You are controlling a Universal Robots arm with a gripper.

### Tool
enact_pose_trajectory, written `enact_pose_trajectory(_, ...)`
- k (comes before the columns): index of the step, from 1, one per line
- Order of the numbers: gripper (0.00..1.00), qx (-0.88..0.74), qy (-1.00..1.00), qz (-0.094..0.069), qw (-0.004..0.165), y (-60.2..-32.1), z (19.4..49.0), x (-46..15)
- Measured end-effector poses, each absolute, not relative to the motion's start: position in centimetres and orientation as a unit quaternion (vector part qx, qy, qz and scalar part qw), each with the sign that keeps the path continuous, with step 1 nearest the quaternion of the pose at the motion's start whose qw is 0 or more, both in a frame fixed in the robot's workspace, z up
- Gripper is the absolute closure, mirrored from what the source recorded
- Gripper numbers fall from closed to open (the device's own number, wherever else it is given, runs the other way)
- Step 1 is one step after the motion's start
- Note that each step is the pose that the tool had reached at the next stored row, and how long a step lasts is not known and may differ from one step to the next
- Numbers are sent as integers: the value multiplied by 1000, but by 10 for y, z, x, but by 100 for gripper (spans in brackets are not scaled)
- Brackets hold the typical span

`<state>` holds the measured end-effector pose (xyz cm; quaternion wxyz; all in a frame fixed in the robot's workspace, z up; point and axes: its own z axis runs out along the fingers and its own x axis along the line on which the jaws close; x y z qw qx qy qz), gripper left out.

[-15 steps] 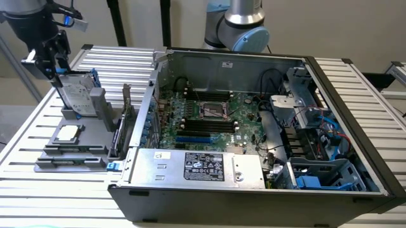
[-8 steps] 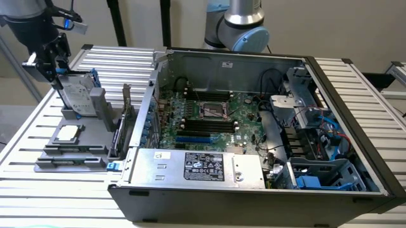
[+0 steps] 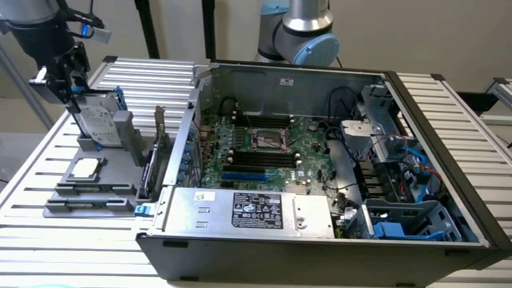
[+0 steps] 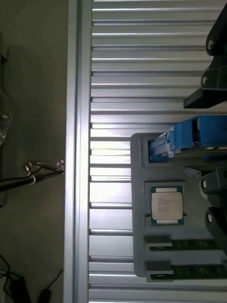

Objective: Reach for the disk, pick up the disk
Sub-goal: 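Pick up the disk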

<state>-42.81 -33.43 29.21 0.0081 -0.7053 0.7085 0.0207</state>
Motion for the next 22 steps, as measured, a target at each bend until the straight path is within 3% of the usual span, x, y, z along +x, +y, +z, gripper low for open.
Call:
enact_pose_trajectory(9,40,-707,707,19,9,-333,291,-428)
enact_pose_trajectory(12,49,-708,706,19,9,-333,290,-428)
enact_pose_trajectory(14,61,-708,706,19,9,-333,290,-428)
enact_pose_trajectory(16,61,-708,706,19,9,-333,290,-428)
enact_pose_trajectory(17,66,-708,706,19,9,-333,290,-428)
enact_pose_trajectory(22,66,-708,706,19,9,-335,290,-428)
